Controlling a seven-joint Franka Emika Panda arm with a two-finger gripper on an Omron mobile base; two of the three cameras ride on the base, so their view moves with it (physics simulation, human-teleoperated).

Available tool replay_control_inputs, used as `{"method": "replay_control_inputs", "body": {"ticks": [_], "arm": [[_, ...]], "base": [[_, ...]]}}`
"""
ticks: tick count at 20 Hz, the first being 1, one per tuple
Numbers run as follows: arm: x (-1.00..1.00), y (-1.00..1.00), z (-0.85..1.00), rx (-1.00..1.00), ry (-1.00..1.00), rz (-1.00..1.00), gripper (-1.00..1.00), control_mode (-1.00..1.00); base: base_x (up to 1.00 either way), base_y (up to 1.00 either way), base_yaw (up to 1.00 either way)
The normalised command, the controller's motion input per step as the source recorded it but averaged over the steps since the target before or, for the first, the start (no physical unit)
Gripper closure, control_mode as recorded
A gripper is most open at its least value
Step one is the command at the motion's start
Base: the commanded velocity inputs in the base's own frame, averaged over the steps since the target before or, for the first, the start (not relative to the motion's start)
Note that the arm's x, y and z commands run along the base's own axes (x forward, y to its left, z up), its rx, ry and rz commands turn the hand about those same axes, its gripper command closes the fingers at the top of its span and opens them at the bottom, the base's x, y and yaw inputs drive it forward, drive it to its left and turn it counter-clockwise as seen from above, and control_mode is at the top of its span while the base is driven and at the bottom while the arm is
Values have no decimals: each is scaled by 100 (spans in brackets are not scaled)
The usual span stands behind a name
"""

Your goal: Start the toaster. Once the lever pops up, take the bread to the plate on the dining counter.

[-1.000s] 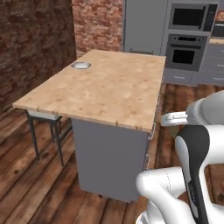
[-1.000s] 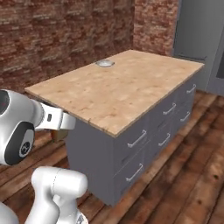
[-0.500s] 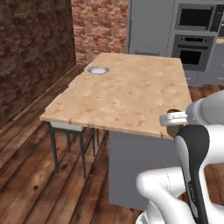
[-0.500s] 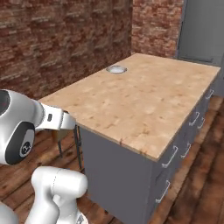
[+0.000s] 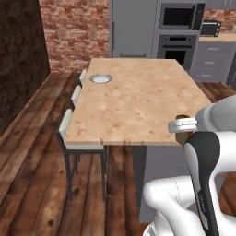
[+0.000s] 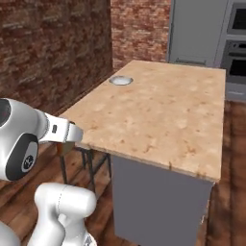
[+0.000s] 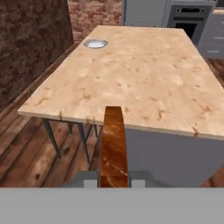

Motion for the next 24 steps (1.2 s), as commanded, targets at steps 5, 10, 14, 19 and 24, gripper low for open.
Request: {"method": "replay_control_inputs", "body": {"ticks": [5, 10, 14, 19, 24], "arm": [[0, 0, 0, 0, 0, 0, 100, 100], [0, 0, 0, 0, 0, 0, 100, 100], [0, 0, 0, 0, 0, 0, 100, 100], [0, 0, 0, 0, 0, 0, 100, 100], [0, 0, 0, 0, 0, 0, 100, 100]], "base": [[14, 100, -33], [7, 100, -31], [19, 100, -26], [32, 100, -27], [41, 100, -31]]}}
